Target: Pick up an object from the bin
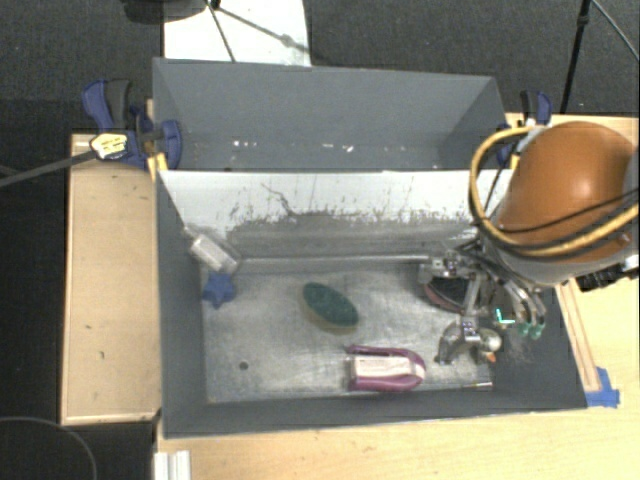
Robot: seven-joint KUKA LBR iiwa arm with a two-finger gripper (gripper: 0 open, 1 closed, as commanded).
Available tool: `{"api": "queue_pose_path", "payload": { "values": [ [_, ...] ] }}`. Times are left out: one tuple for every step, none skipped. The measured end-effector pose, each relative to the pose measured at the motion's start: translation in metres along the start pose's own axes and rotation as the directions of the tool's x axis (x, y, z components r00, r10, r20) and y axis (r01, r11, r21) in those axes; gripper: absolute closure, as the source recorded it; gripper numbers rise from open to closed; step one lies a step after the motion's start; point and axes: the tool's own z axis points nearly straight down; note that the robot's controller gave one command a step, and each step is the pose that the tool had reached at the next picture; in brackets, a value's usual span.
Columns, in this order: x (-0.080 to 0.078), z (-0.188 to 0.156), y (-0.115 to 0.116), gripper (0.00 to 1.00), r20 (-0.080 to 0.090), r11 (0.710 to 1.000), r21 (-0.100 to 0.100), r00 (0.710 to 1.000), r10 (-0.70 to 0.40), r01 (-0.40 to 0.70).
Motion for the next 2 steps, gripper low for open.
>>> {"api": "queue_pose_path", "payload": {
  "values": [
    [-0.023, 0.053, -0.068, 0.0, 0.003, 1.0, 0.003, 1.0, 0.014, -0.014],
    [-0.102, 0.161, -0.115, 0.0, 0.025, 0.999, 0.005, 0.998, -0.051, 0.051]
  ]
}}
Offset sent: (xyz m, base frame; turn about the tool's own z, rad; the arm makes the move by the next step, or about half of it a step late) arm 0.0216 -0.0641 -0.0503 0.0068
